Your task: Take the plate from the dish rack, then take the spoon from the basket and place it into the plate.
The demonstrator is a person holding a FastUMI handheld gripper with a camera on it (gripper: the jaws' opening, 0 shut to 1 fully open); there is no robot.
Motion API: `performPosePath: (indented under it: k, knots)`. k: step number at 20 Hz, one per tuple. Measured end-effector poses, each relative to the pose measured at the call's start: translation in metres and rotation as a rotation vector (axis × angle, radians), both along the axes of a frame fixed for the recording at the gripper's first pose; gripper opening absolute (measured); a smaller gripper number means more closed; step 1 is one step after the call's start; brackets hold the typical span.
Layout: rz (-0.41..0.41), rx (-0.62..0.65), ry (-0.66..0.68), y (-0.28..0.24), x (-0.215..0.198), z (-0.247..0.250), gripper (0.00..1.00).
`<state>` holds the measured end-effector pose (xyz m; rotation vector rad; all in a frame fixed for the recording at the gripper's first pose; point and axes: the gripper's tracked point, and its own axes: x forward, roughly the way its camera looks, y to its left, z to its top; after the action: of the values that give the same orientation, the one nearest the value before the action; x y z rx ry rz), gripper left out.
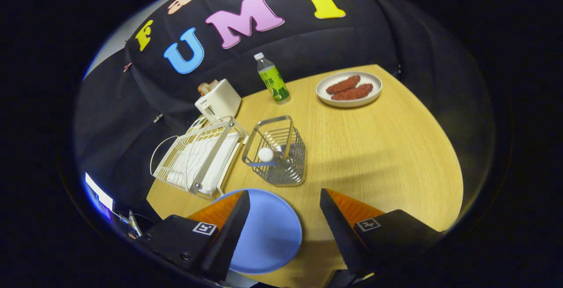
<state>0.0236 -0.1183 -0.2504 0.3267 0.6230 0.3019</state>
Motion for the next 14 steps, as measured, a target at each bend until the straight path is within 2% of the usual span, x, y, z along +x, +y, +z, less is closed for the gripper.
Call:
performPosePath:
  k: [4, 8, 11, 14]
  knots:
    - [0.026, -0.050, -0.190, 0.003, 0.017, 0.036, 0.98]
    - [0.077, -0.119, -0.286, 0.015, 0.035, 0.040, 0.98]
    - [0.093, -0.163, -0.364, 0.024, 0.048, 0.037, 0.91]
    - [0.113, -0.194, -0.379, 0.032, 0.056, 0.022, 0.83]
